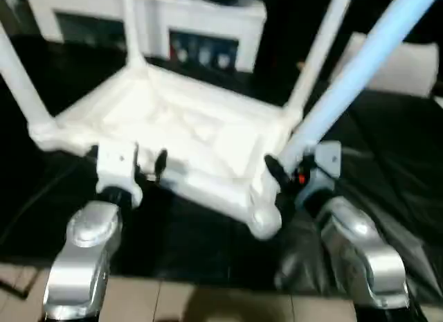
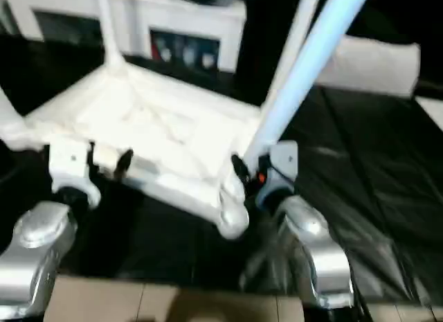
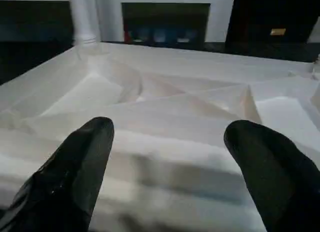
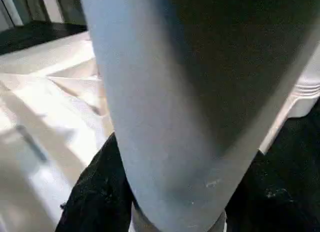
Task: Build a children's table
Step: Move to table
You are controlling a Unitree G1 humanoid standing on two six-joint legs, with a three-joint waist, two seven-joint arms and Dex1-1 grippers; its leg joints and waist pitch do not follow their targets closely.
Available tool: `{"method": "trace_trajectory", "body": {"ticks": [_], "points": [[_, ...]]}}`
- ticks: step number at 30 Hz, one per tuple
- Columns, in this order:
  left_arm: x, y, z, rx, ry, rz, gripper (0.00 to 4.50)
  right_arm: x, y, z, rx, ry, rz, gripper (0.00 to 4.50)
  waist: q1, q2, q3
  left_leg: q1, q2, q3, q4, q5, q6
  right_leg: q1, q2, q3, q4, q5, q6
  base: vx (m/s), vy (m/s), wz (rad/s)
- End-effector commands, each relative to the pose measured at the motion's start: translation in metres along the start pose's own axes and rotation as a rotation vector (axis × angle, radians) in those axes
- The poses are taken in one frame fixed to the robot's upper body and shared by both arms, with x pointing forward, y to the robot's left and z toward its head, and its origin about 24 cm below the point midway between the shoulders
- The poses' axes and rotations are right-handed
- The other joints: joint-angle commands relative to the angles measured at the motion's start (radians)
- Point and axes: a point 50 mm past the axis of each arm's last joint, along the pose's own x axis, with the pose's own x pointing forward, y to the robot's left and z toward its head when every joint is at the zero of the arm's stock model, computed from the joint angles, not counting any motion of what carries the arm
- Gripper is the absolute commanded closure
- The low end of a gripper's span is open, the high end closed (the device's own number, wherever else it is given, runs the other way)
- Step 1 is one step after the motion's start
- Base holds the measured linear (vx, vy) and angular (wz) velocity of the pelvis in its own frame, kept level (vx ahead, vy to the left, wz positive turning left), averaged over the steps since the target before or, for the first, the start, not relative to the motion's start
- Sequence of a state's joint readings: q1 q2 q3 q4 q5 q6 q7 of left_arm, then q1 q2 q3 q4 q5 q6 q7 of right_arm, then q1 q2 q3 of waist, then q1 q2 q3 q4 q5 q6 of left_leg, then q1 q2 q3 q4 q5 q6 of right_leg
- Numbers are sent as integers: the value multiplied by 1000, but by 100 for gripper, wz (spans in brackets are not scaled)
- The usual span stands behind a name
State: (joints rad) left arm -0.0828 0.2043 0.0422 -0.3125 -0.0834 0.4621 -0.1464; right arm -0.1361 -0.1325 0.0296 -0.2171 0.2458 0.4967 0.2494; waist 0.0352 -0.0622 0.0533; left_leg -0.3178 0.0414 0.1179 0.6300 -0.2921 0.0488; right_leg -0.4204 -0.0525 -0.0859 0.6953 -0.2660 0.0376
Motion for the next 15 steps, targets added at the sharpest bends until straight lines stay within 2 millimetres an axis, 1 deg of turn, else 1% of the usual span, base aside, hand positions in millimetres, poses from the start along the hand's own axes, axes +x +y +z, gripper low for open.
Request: {"method": "trace_trajectory", "body": {"ticks": [1, 2, 3, 4, 5, 6, 7, 8, 9, 10, 11, 12, 13, 14, 15], "points": [[1, -9, 3, -2, -8, -33, 41, -5, -6, 5, -23, -27, -13, 257, -23, -15, -55, 70, 117, -32, -119, 98, 84, 14, -60, 54, -109, 153, -57, 107, -86, -7], [1, -9, 3, -8, -14, -40, 41, -5, -5, 5, -21, -35, -8, 257, -13, -37, -55, 33, 98, -20, -90, -18, 70, 69, -117, 113, -140, 94, -79, 107, -86, -7], [1, -10, 3, -13, -18, -54, 41, -5, -5, 5, -7, -34, -6, 257, 25, -54, -53, -18, 52, -16, 31, -60, 50, 139, -226, 216, -209, -105, -164, 102, -113, -3], [1, -12, 2, -14, -8, -77, 41, -6, -5, 4, 2, -33, -5, 257, 30, -45, -55, -31, 71, -39, 43, -16, 24, 153, -246, 220, -203, -106, -203, 103, -87, -12], [1, -13, 1, -14, -1, -93, 41, -6, -6, 4, 7, -33, -4, 258, 28, -32, -53, -58, 94, -62, 34, 102, -46, 166, -233, 192, -166, 50, -254, 103, -87, -12], [1, -17, 1, -2, -4, -147, 41, -7, -7, 6, 23, -49, -10, 258, 21, -26, -48, -59, 108, -62, -7, 221, -89, 146, -173, 145, -144, 237, -283, 78, -46, -20], [1, -19, 2, 8, -9, -187, 41, -7, -8, 7, 29, -65, -17, 258, 9, -3, -52, -58, 127, -57, -61, 367, -93, 125, -94, 102, -108, 363, -265, 0, 0, 0], [2, -21, 2, 18, -15, -229, 41, -8, -10, 9, 33, -82, -28, 258, -2, 7, -55, -41, 145, -60, -58, 417, -85, 105, -70, 94, -99, 381, -256, 0, 0, 0], [2, -23, 2, 24, -19, -254, 41, -9, -11, 10, 34, -93, -35, 258, -19, 8, -59, -10, 172, -73, -53, 442, -79, 84, -73, 85, -98, 337, -261, 0, 0, 0], [2, -25, 2, 30, -8, -297, 41, -10, -13, 11, 47, -102, -38, 258, -21, 14, -60, -7, 169, -73, -53, 431, -79, 86, -79, 85, -100, 315, -270, 0, 0, 0], [4, -31, 0, 46, 6, -390, 41, -12, -16, 14, 78, -130, -46, 258, -20, 16, -50, -9, 165, -65, -60, 316, -71, 87, -89, 89, -117, 227, -283, 0, 0, 0], [5, -33, 0, 54, 11, -421, 41, -13, -16, 15, 86, -140, -48, 258, -16, 13, -42, -12, 166, -59, -72, 140, -65, 90, -100, 96, -130, 98, -288, 0, 0, 0], [6, -33, -1, 74, 10, -429, 41, -13, -17, 16, 88, -147, -51, 258, -15, 15, -31, -11, 172, -55, -83, -47, -77, 86, -105, 100, -146, -59, -284, -81, 8, 8], [7, -33, -1, 85, 9, -428, 41, -13, -17, 17, 87, -148, -53, 258, -16, 14, -29, -10, 174, -52, -86, -113, -85, 86, -108, 102, -151, -130, -277, -81, 8, 8], [11, -32, -2, 122, 1, -407, 41, -14, -18, 19, 70, -163, -58, 258, -16, 18, -28, -11, 176, -48, -88, -181, -97, 83, -117, 106, -165, -240, -257, -80, -4, 8]]}}
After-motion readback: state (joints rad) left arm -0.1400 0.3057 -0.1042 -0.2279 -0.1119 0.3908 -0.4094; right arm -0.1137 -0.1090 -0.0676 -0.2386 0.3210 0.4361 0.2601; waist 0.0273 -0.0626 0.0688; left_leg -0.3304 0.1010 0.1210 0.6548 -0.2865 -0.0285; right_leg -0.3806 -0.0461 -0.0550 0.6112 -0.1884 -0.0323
